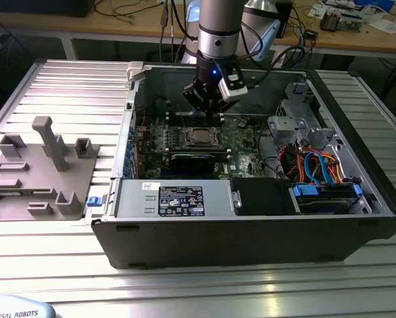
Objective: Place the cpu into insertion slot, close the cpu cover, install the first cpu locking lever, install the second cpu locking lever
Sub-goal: 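Install the first cpu locking lever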
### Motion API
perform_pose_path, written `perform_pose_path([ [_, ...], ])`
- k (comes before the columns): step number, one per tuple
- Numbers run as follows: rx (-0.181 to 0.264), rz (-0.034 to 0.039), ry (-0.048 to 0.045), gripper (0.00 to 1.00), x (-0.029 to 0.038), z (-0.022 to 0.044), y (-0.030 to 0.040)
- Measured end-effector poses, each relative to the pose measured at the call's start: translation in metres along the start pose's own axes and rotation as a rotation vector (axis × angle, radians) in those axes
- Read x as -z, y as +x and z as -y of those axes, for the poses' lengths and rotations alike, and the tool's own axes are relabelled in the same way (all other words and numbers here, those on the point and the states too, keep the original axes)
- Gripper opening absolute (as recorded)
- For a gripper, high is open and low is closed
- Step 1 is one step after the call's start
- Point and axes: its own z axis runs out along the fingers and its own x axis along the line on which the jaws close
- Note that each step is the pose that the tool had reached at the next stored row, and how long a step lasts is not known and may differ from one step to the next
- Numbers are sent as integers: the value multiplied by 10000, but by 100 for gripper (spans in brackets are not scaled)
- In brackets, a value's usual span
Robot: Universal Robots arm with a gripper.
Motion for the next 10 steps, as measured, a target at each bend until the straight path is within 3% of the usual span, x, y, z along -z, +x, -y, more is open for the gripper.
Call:
perform_pose_path([
  [10,86,1,-1,11,0,0,0],
])
